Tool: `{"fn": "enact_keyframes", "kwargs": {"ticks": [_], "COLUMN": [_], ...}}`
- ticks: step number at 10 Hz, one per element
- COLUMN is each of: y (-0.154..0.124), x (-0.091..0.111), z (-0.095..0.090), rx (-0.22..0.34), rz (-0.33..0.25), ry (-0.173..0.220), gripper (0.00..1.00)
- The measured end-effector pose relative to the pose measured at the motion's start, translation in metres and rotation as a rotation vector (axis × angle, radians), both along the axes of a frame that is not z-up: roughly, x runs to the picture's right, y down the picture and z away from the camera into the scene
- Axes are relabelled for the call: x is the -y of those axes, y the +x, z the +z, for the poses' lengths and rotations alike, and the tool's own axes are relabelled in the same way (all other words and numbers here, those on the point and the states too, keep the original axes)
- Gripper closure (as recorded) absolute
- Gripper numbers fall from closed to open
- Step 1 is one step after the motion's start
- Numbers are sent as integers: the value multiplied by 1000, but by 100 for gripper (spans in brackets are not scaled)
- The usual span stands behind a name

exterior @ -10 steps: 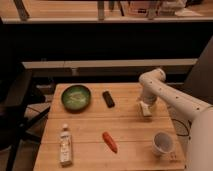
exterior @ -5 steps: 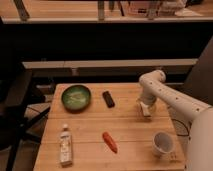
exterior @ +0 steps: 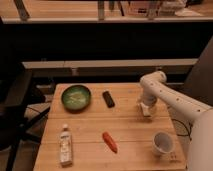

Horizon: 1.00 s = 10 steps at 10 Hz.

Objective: Place the white sponge in the ceramic bowl

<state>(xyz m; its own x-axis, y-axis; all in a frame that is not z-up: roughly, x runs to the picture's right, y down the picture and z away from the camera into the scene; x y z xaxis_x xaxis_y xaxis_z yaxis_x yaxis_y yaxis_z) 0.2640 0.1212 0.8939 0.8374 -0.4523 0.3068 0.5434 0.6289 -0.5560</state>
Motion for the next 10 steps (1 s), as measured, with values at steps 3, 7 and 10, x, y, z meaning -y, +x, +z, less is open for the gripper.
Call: {"fn": "enact_keyframes", "kwargs": {"ticks": [3,7,10], "y": [2,4,5], "x": [-2,-4,-6], "z": [0,-2,-3], "rx": [2,4,7], "rz": [8,17,25], "ry": [1,2,2], "gripper": [20,20,20]}}
